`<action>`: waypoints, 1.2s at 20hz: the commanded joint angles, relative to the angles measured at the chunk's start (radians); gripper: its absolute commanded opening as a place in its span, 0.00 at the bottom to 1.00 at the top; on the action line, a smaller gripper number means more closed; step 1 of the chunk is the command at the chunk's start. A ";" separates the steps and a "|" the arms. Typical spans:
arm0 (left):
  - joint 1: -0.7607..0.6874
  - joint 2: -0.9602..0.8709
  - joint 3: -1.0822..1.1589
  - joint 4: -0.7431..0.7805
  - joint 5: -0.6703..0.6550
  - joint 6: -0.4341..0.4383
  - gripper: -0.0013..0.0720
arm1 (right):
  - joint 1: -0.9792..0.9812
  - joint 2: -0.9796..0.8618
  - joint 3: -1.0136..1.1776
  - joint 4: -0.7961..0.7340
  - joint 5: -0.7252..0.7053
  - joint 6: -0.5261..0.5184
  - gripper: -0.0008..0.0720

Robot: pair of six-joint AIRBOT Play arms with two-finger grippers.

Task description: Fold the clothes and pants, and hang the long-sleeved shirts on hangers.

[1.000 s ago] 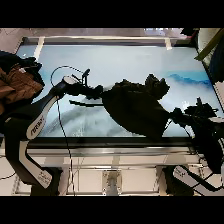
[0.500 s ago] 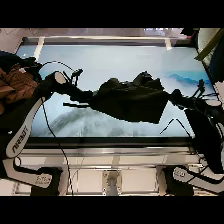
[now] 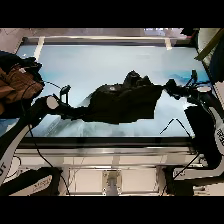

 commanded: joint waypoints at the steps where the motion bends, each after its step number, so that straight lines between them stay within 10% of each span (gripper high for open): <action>1: 0.000 0.050 -0.042 -0.065 0.141 -0.058 0.99 | -0.023 -0.009 0.082 -0.014 0.140 0.009 0.54; 6: 0.091 0.171 -0.055 -0.090 0.137 -0.062 1.00 | -0.168 0.187 0.129 -0.282 0.324 0.022 0.54; 10: 0.060 0.310 -0.333 -0.124 0.217 -0.260 1.00 | -0.292 0.381 -0.001 -0.529 0.534 0.037 0.54; 14: 0.035 0.441 -0.557 -0.305 0.639 -0.321 0.99 | -0.348 0.580 -0.317 -0.320 0.340 0.039 0.54; 24: -0.051 0.219 -0.513 -0.423 0.777 -0.345 0.85 | -0.346 0.580 -0.594 -0.066 0.316 0.041 0.53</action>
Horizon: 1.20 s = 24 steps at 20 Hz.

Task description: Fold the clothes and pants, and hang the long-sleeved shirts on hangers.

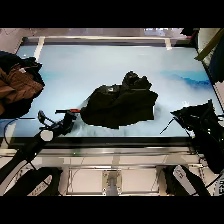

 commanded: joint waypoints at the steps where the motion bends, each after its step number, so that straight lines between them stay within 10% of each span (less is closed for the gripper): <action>1: -0.043 -0.098 0.049 -0.023 0.035 -0.006 0.85 | -0.001 0.005 -0.032 0.049 -0.003 -0.002 0.53; 24: -0.057 -0.307 0.234 -0.202 0.031 0.009 0.68 | -0.001 0.005 -0.032 0.031 -0.005 -0.018 0.53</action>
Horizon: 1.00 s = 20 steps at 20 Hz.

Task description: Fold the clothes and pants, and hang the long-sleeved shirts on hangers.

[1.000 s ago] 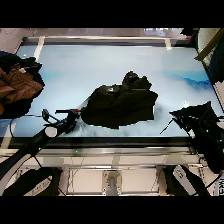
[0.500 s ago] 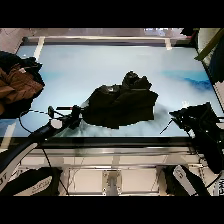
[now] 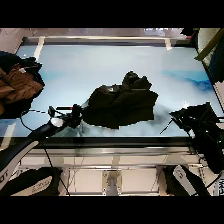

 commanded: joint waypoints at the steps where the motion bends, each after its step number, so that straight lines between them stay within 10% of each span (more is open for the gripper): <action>1: 0.000 -0.032 0.042 -0.001 0.003 0.026 0.63 | 0.000 0.001 -0.002 -0.002 0.004 0.001 0.53; 3: 0.001 -0.045 0.045 0.005 0.003 0.031 0.09 | 0.000 0.001 -0.002 -0.009 0.016 0.001 0.53; 4: 0.001 -0.053 0.045 0.005 0.002 0.042 0.05 | 0.000 0.001 -0.002 -0.008 0.021 0.002 0.53; 11: 0.001 -0.067 0.045 0.005 0.002 0.042 0.05 | 0.021 0.000 -0.032 -0.010 0.064 0.066 0.55; 20: 0.000 -0.067 0.045 0.005 0.002 0.058 0.05 | 0.369 -0.124 -0.117 0.082 -0.301 0.191 0.55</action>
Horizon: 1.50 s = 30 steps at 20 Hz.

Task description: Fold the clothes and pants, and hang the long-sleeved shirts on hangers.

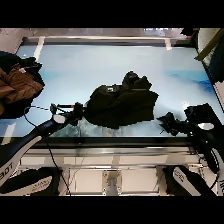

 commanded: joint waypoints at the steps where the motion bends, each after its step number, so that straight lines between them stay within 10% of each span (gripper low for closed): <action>1: 0.000 -0.001 0.001 0.000 -0.001 0.034 0.05 | 0.119 -0.105 -0.010 0.100 -0.150 0.017 0.55; 12: 0.000 -0.001 0.001 0.000 -0.003 0.096 0.05 | 0.144 -0.338 0.029 0.377 -0.219 -0.229 0.54; 16: 0.000 0.000 0.001 0.001 -0.003 0.122 0.05 | 0.143 -0.365 0.081 0.379 -0.196 -0.229 0.08; 23: 0.060 0.328 0.006 0.001 -0.008 0.558 0.05 | 0.141 -0.153 0.278 0.207 0.103 -0.351 0.02; 30: 0.131 0.709 0.409 0.110 -0.273 0.722 0.04 | 0.142 0.154 0.908 0.148 0.294 -0.285 0.02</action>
